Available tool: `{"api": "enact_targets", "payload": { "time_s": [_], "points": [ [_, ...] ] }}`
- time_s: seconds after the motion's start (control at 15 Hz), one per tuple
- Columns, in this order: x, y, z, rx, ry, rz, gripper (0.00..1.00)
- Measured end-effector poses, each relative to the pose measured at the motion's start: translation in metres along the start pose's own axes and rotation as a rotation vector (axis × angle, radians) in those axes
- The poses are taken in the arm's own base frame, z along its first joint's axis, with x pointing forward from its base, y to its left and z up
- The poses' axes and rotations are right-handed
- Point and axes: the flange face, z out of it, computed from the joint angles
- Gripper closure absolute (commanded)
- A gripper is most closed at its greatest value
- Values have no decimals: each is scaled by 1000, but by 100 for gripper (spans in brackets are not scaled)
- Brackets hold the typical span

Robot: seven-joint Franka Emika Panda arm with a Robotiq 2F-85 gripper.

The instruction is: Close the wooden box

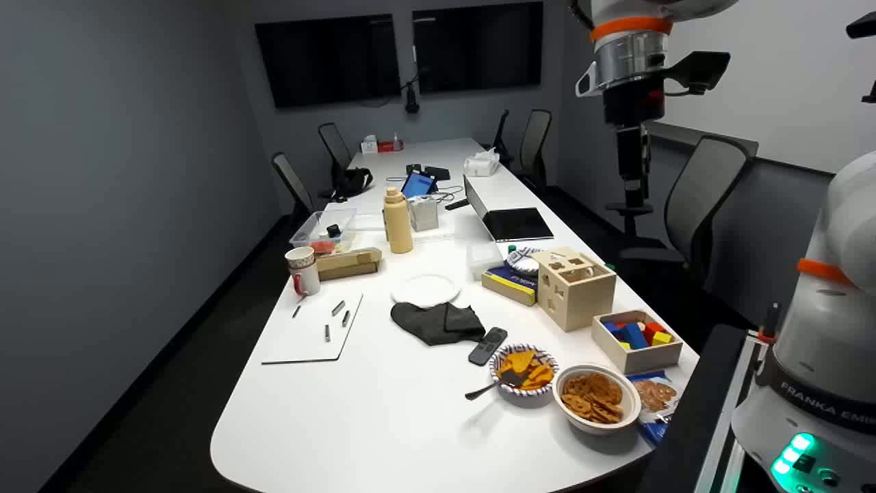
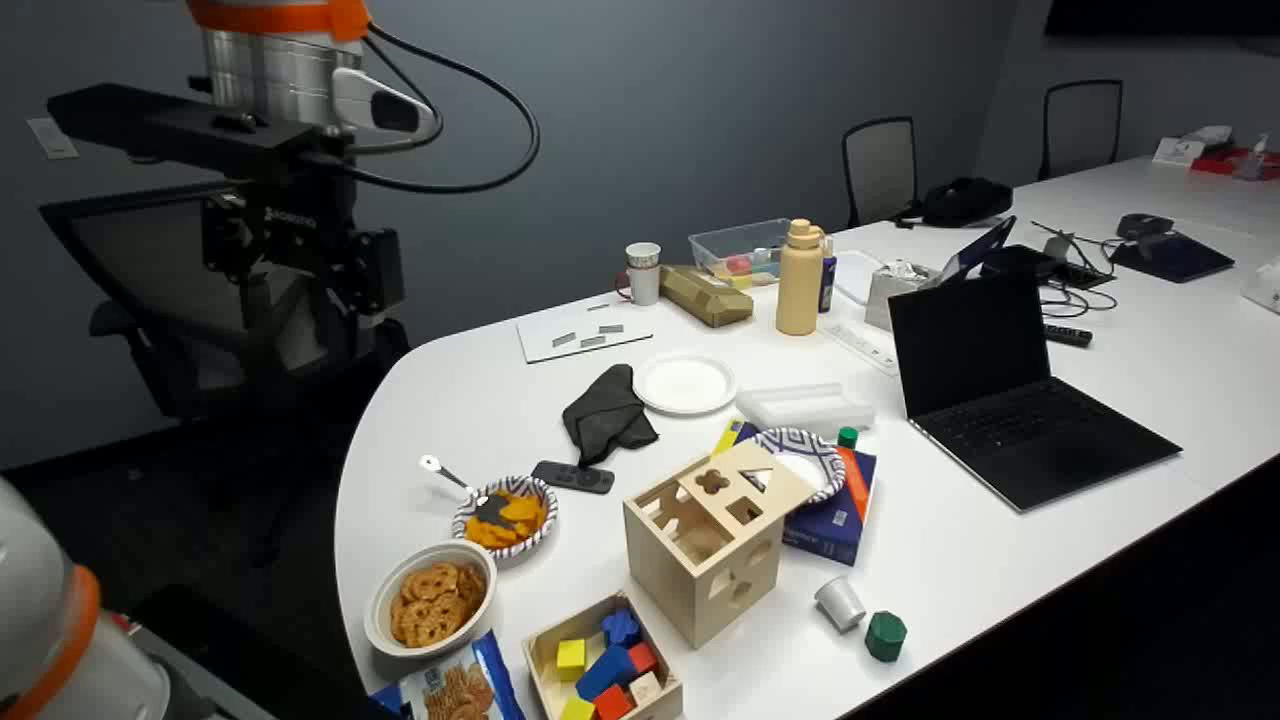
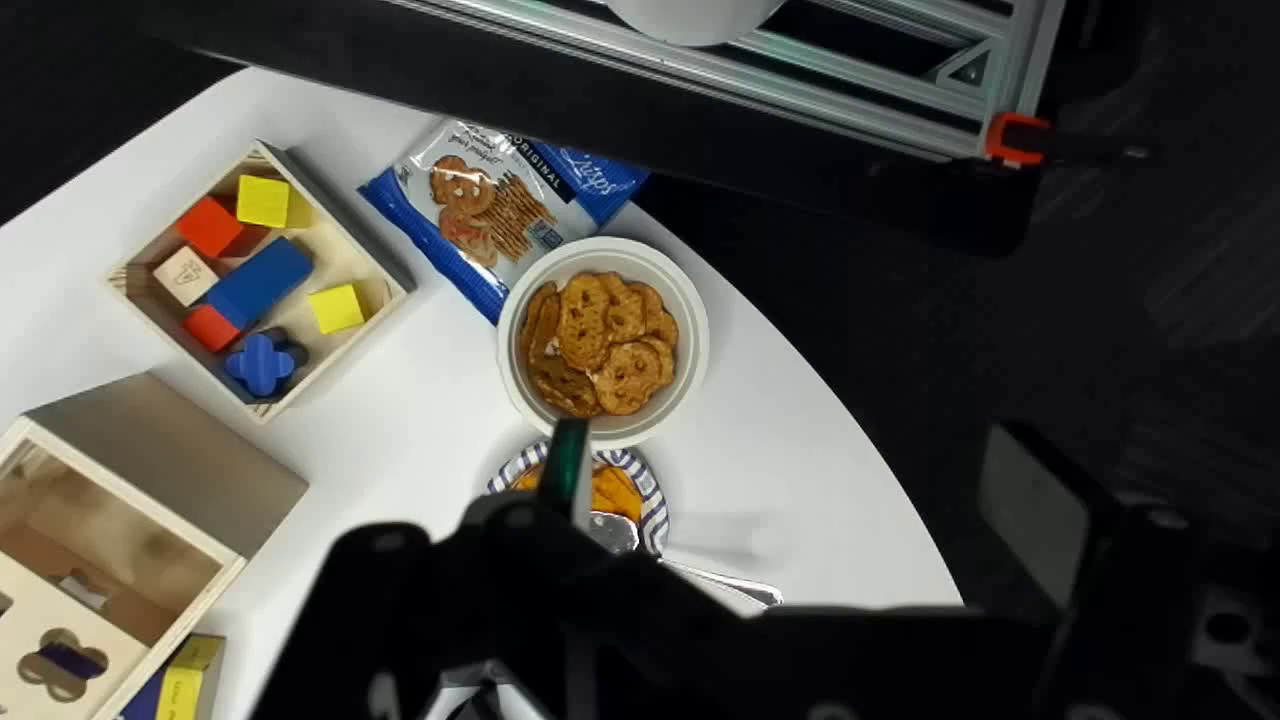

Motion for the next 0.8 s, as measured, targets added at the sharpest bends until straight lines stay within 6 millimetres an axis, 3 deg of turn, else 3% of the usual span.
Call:
{"api": "enact_targets", "payload": {
  "time_s": [0.53,0.8],
  "points": [
    [4,3,-1,-4,17,16,0],
    [31,30,-11,-12,90,78,0]
  ]
}}
